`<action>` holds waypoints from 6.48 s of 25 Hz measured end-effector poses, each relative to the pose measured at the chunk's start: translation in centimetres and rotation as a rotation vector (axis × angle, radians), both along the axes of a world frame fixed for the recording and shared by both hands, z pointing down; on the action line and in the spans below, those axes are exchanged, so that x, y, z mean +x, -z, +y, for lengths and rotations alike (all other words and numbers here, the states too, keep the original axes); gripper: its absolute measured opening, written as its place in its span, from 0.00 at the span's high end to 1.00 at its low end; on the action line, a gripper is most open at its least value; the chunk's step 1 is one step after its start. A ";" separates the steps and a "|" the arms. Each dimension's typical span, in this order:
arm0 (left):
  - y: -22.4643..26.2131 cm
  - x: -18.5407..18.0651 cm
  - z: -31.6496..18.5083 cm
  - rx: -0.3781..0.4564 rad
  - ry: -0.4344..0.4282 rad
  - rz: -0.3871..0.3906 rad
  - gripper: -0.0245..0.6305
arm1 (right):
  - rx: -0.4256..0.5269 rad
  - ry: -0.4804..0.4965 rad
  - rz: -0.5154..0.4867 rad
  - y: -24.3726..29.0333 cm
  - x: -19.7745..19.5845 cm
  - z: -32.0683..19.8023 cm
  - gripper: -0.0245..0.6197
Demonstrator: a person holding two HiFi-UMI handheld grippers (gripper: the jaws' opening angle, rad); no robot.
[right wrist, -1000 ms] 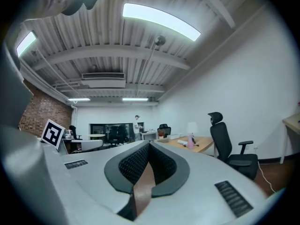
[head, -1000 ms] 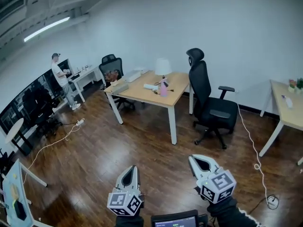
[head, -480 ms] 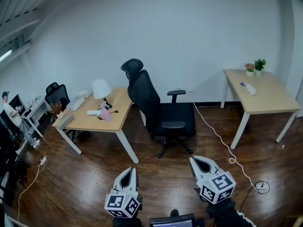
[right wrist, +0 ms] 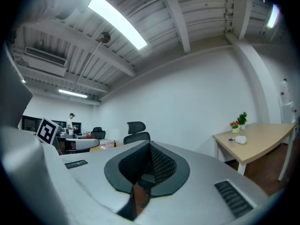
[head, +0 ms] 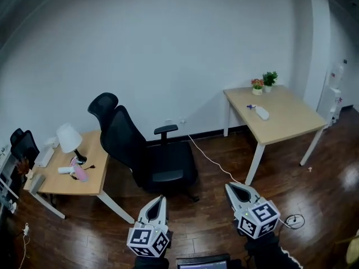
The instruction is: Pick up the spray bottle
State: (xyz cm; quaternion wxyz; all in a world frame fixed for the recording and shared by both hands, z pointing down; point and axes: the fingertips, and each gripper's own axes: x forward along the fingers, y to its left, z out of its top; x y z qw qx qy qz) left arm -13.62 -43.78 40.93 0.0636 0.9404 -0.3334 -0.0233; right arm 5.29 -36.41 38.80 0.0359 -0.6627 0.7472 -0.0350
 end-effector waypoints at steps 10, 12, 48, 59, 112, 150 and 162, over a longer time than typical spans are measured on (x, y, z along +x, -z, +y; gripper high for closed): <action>0.8 27.4 -12.4 0.027 -0.132 0.015 0.95 | -0.021 -0.118 0.008 -0.3 27.0 -9.8 0.96; 1.0 32.8 -15.0 0.016 -0.136 0.015 0.95 | -0.019 -0.110 0.036 0.2 32.0 -11.9 0.96; 1.0 112.4 -71.2 -0.047 -0.429 -0.071 0.95 | -0.294 -0.240 0.025 -2.4 109.0 -68.0 0.65; -4.0 130.4 -87.4 -0.119 -0.524 -0.171 0.95 | -0.550 -0.310 -0.065 -9.9 126.8 -83.3 0.41; -18.9 148.5 -98.1 -0.396 -0.540 -0.346 0.95 | -0.776 -0.200 -0.458 -29.5 143.6 -96.6 0.33; 1.0 139.4 -98.5 -0.071 -0.521 -0.120 0.95 | 0.006 -0.427 -0.002 3.3 136.2 -89.6 0.33; 1.9 138.5 -98.5 -0.078 -0.508 -0.110 0.95 | -0.001 -0.429 0.005 3.9 135.6 -89.5 0.33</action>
